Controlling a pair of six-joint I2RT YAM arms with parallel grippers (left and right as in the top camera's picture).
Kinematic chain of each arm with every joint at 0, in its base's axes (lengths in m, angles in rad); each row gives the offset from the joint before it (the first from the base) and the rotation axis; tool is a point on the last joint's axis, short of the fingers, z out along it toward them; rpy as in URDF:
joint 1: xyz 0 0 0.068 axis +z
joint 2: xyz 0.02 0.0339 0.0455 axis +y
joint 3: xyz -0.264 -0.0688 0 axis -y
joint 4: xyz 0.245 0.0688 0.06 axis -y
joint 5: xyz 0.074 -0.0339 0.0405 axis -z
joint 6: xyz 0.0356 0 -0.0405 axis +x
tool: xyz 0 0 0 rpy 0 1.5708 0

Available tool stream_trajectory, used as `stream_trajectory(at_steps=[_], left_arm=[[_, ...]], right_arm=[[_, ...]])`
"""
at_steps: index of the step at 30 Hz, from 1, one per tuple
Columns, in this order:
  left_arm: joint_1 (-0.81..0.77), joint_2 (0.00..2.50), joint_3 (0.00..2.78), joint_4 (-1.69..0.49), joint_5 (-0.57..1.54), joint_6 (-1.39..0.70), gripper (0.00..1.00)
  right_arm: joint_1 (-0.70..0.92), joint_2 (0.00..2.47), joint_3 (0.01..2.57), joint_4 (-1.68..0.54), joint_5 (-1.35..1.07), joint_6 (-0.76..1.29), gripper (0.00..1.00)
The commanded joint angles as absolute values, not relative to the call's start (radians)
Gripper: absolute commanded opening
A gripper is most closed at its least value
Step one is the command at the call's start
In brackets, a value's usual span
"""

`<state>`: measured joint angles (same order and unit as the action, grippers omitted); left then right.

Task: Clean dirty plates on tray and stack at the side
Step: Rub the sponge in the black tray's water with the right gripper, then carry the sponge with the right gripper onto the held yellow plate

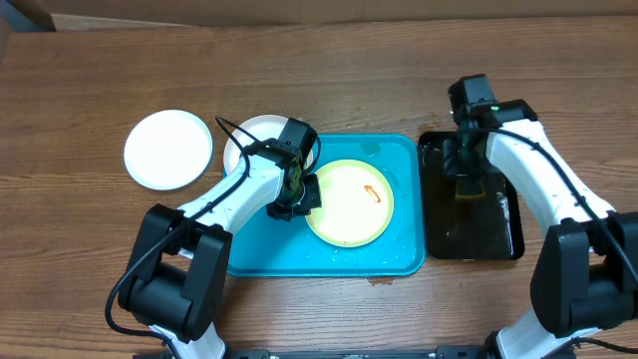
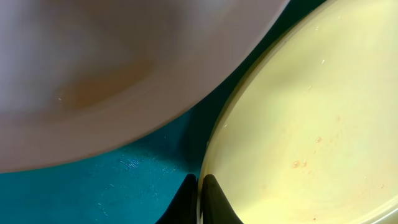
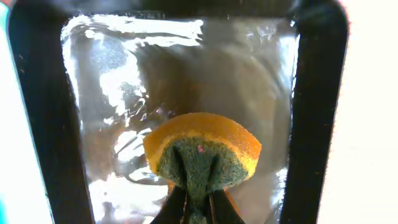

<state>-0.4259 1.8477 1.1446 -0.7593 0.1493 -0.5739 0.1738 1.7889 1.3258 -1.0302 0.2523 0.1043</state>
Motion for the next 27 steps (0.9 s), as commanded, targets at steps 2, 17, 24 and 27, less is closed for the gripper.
stream_trajectory(at_steps=[2,17,24,27], left_arm=[[-0.433,1.844,1.134,-0.763,0.158,-0.583,0.04],[-0.433,1.844,1.134,-0.762,0.157,-0.575,0.04],[-0.433,1.844,1.134,-0.762,0.157,-0.572,0.04],[-0.433,1.844,1.134,-0.761,0.157,-0.572,0.04]], right_arm=[[0.196,1.754,1.35,-1.053,0.468,0.201,0.04],[0.177,1.754,1.349,-1.038,0.412,0.176,0.08],[0.175,1.755,1.349,-1.036,0.402,0.207,0.04],[0.172,1.755,1.349,-1.019,0.353,0.302,0.04]])
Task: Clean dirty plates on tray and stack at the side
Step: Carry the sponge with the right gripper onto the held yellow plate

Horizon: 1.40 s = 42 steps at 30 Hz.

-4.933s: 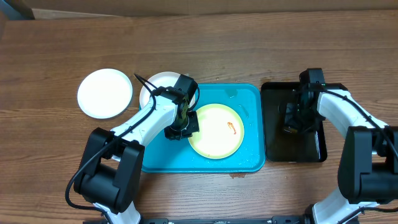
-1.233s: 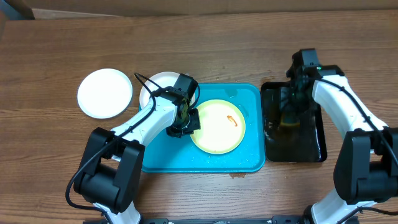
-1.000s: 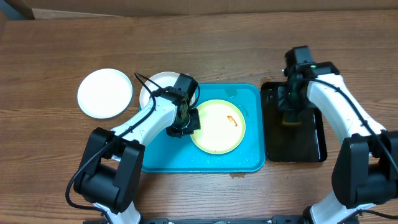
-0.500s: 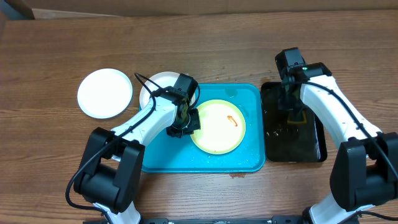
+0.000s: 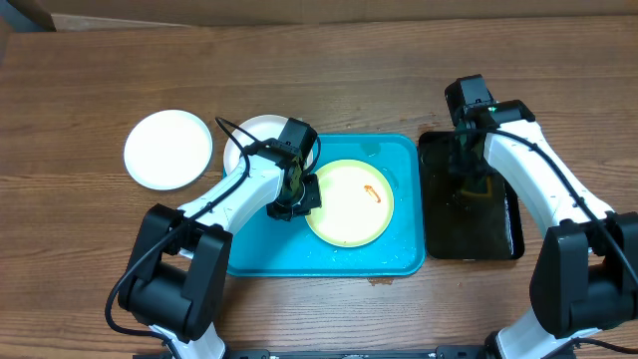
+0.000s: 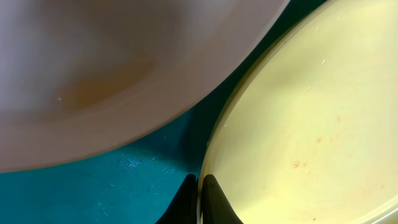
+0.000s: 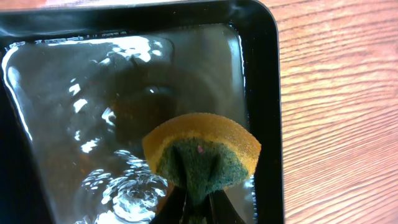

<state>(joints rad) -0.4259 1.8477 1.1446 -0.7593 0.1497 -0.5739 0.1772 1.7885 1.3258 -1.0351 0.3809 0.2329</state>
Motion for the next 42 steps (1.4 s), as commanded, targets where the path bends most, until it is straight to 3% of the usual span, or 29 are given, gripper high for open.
stream_trajectory(at_steps=[1,6,12,15,28,35,42], left_arm=[[-0.433,1.844,1.134,-0.761,0.157,-0.572,0.04],[-0.433,1.844,1.134,-0.76,0.157,-0.572,0.04],[-0.433,1.844,1.134,-0.759,0.158,-0.573,0.04],[-0.433,1.844,1.134,-0.759,0.158,-0.573,0.04],[-0.433,1.844,1.134,-0.759,0.158,-0.572,0.04],[-0.433,1.844,1.134,-0.762,0.158,-0.572,0.04],[-0.433,1.844,1.134,-0.762,0.158,-0.572,0.04]], right_arm=[[0.173,1.755,1.35,-1.014,0.339,0.282,0.04],[0.185,1.754,1.456,-1.106,0.303,0.232,0.04],[0.239,1.754,1.582,-1.183,-0.036,0.121,0.04],[0.307,1.762,1.581,-1.172,-0.054,0.122,0.04],[0.634,1.904,1.57,-1.115,0.312,0.127,0.04],[0.671,2.014,1.57,-1.101,0.481,0.158,0.04],[0.664,2.072,1.57,-1.081,0.478,0.157,0.04]])
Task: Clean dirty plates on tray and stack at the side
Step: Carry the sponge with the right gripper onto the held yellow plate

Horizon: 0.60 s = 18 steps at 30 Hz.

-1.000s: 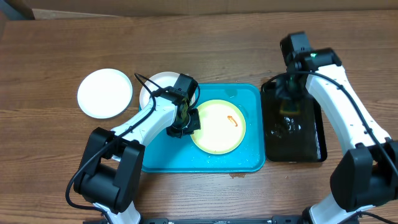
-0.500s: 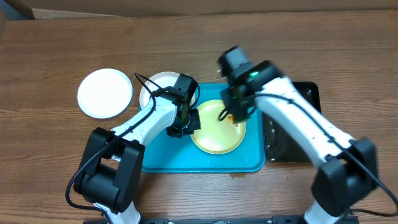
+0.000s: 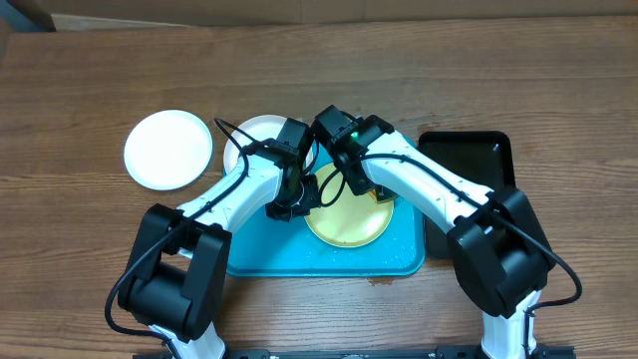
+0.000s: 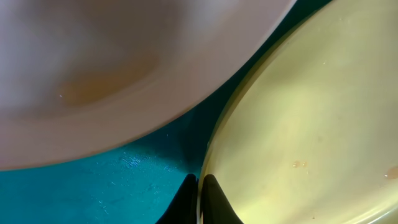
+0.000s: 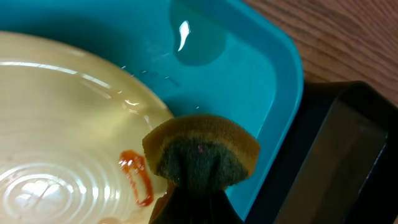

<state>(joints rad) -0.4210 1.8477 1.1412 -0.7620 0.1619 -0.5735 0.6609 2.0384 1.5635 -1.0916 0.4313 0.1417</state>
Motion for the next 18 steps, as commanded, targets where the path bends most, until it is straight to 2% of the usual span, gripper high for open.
stream_trajectory(at_steps=[1,8,18], left_arm=[[-0.433,1.844,1.134,-0.762,0.158,-0.572,0.04],[-0.433,1.844,1.134,-0.762,0.158,-0.572,0.04],[-0.433,1.844,1.134,-0.764,0.157,-0.572,0.04]], right_arm=[[0.664,2.083,1.57,-1.081,0.476,0.157,0.04],[0.664,2.095,1.57,-1.056,0.345,0.157,0.04],[0.645,2.095,1.57,-1.058,0.3,0.157,0.04]])
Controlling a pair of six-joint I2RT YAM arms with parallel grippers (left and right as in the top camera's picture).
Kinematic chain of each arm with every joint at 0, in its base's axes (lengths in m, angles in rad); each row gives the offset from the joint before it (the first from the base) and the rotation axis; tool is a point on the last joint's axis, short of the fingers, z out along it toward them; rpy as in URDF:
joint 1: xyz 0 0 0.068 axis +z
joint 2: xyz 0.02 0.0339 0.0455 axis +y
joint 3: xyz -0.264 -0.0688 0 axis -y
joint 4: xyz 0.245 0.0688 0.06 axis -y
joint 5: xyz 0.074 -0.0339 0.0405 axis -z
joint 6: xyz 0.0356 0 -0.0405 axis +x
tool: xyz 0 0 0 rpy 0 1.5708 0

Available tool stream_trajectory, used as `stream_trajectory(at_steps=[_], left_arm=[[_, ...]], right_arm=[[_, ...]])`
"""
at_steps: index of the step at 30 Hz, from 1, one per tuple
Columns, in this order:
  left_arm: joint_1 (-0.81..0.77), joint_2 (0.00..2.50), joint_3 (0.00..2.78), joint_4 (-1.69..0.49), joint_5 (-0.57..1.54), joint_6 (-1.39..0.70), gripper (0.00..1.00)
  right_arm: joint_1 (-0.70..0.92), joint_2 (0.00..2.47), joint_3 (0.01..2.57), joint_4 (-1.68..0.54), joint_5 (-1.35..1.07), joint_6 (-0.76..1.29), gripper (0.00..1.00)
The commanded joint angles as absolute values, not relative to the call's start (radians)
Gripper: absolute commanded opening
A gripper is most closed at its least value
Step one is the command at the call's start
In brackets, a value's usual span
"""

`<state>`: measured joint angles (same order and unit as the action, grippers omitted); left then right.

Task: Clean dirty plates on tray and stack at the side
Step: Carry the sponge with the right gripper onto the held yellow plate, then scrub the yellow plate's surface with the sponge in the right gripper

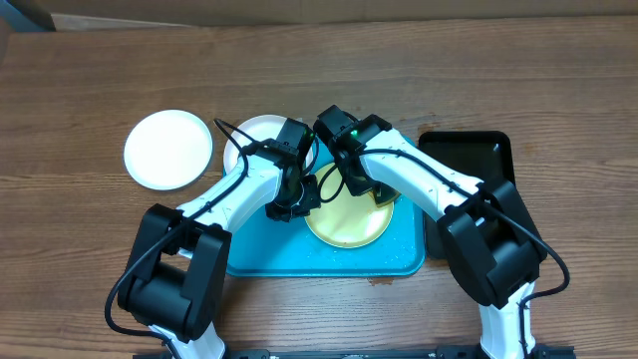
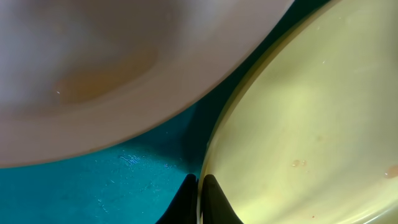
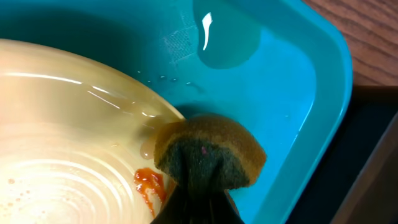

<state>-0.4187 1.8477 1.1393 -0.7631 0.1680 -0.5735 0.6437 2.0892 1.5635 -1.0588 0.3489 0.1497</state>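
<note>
A pale yellow plate (image 1: 349, 209) lies in the blue tray (image 1: 399, 254), with a red sauce smear (image 3: 148, 182) near its right rim. My right gripper (image 3: 198, 202) is shut on a folded orange-and-green sponge (image 3: 210, 152), which rests at the plate's edge just beside the smear. My left gripper (image 2: 200, 190) is shut on the yellow plate's left rim (image 2: 208, 155). A white plate (image 2: 93, 68) also lies in the tray, at its upper left (image 1: 254, 130), partly hidden by my left arm.
A clean white plate (image 1: 167, 150) sits on the wooden table left of the tray. A black tray of water (image 1: 478, 160) stands to the right, partly under my right arm. A puddle (image 3: 227, 43) lies in the blue tray's far corner.
My right gripper has sunk lower with the sponge, which now touches the yellow plate's rim beside the red smear. My left gripper keeps its hold on the plate.
My right gripper held the sponge over the water in the black tray at first and a moment later nearer that tray's edge. Then it was across above the yellow plate by the smear, and now rests on it. My left gripper gripped the plate's rim throughout.
</note>
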Motion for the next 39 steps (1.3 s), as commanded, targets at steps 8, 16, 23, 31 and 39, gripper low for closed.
stream_trajectory(at_steps=[8,16,23,31,39], left_arm=[[-0.433,1.844,1.134,-0.766,0.157,-0.572,0.04],[-0.433,1.844,1.134,-0.766,0.158,-0.572,0.04],[-0.433,1.844,1.134,-0.766,0.158,-0.572,0.04],[-0.433,1.844,1.134,-0.766,0.158,-0.572,0.04],[-0.433,1.844,1.134,-0.766,0.158,-0.572,0.04]], right_arm=[[0.599,2.095,1.511,-1.011,0.23,0.156,0.04],[0.563,2.095,1.425,-0.921,0.149,0.119,0.04],[0.561,2.095,1.424,-0.92,-0.261,-0.065,0.04],[0.553,2.095,1.429,-0.923,-0.49,-0.116,0.04],[0.478,2.093,1.491,-0.922,-0.693,-0.139,0.04]])
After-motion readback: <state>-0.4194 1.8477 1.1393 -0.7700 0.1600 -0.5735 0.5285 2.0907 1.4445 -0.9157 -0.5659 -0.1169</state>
